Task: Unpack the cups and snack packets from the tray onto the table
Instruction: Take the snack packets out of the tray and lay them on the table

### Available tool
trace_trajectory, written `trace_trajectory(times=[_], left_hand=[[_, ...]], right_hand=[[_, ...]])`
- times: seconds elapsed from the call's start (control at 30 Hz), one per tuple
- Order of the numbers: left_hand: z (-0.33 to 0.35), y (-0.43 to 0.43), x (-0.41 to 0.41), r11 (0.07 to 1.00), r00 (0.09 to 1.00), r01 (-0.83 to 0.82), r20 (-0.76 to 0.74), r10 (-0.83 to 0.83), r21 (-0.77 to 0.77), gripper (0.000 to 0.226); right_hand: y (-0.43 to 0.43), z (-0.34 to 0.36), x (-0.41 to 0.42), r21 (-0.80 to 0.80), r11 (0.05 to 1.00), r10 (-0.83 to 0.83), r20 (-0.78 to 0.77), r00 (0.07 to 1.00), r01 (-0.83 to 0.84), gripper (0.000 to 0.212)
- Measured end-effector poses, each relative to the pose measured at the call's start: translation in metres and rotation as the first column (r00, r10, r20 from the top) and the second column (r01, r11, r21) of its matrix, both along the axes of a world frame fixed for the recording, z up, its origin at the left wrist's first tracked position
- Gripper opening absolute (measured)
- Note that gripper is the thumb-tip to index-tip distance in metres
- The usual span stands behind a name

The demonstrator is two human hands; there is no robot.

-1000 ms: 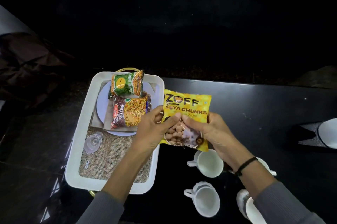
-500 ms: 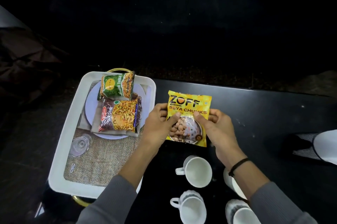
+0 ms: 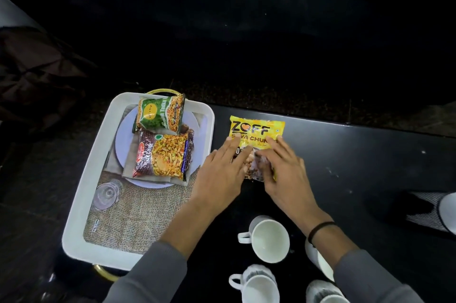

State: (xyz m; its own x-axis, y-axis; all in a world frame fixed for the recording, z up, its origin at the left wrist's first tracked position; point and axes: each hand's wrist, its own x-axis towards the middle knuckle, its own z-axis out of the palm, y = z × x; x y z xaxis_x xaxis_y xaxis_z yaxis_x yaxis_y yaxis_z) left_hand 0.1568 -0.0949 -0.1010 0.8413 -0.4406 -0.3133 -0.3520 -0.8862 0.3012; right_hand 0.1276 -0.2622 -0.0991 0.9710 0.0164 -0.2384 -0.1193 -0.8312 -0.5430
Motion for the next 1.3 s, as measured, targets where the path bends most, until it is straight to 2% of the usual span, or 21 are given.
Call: trace_trajectory(times=[0.1,0.23,0.37,0.53,0.63,0.7,0.73,0.8,0.87,0.93,0.97,1.0,1.1,1.23,1.3], left_hand=[[-0.004,0.002,-0.001,1.000,1.000,0.009,0.026,-0.009,0.003,0.055],[0.005,0.006,-0.002,0.993,0.998,-0.057,0.031,0.061,-0.103,0.051],[0.017,0.025,-0.008,0.969,0.986,-0.133,0.075,0.151,-0.210,0.048],[0.027,0.073,-0.016,0.939,0.945,-0.249,0.153,0.289,-0.238,0.045],[0.028,0.108,-0.021,0.876,0.877,-0.391,0.176,0.448,-0.281,0.043],[0.028,0.126,-0.024,0.776,0.801,-0.546,0.077,0.594,-0.315,0.045],[0.028,0.134,-0.027,0.697,0.733,-0.636,0.023,0.680,-0.332,0.046],[0.025,0.144,-0.033,0.500,0.559,-0.786,-0.073,0.826,-0.363,0.047],[0.023,0.147,-0.038,0.258,0.378,-0.880,-0.259,0.889,-0.398,0.043],[0.021,0.147,-0.040,-0.050,0.205,-0.909,-0.550,0.810,-0.413,0.029],[0.020,0.146,-0.040,-0.166,0.163,-0.901,-0.667,0.727,-0.401,0.028],[0.019,0.146,-0.039,-0.240,0.154,-0.889,-0.746,0.648,-0.391,0.032],[0.013,0.144,-0.033,-0.363,0.176,-0.847,-0.850,0.497,-0.388,0.039],[0.008,0.142,-0.030,-0.395,0.146,-0.839,-0.854,0.500,-0.375,0.034],[0.005,0.142,-0.032,-0.374,0.186,-0.835,-0.846,0.499,-0.404,0.034]], right_hand=[[0.001,0.000,0.002,0.010,1.000,-0.020,-0.005,1.000,0.020,0.027],[0.009,0.008,0.005,-0.014,0.999,-0.039,-0.018,0.999,0.039,0.025],[0.032,0.016,0.006,-0.031,1.000,-0.002,0.049,0.999,0.004,0.023],[0.085,0.020,0.015,0.085,0.988,0.117,0.121,0.986,-0.127,0.012],[0.118,0.020,0.023,0.159,0.968,0.178,0.100,0.979,-0.193,0.020],[0.136,0.019,0.030,0.156,0.952,0.253,0.084,0.964,-0.263,0.034],[0.144,0.018,0.033,0.130,0.940,0.306,0.077,0.949,-0.314,0.041],[0.157,0.014,0.036,0.060,0.912,0.404,0.048,0.913,-0.406,0.049],[0.164,0.012,0.034,-0.005,0.892,0.452,0.029,0.891,-0.452,0.053],[0.168,0.011,0.030,-0.035,0.892,0.451,0.040,0.892,-0.450,0.054],[0.170,0.012,0.027,-0.030,0.898,0.440,0.043,0.897,-0.439,0.054],[0.170,0.013,0.025,-0.015,0.905,0.425,0.041,0.904,-0.425,0.054],[0.173,0.013,0.017,0.048,0.923,0.381,0.009,0.925,-0.381,0.055],[0.174,0.017,0.015,0.236,0.931,0.300,-0.053,0.953,-0.280,0.047],[0.170,0.020,0.015,0.323,0.918,0.265,-0.066,0.962,-0.230,0.038]])
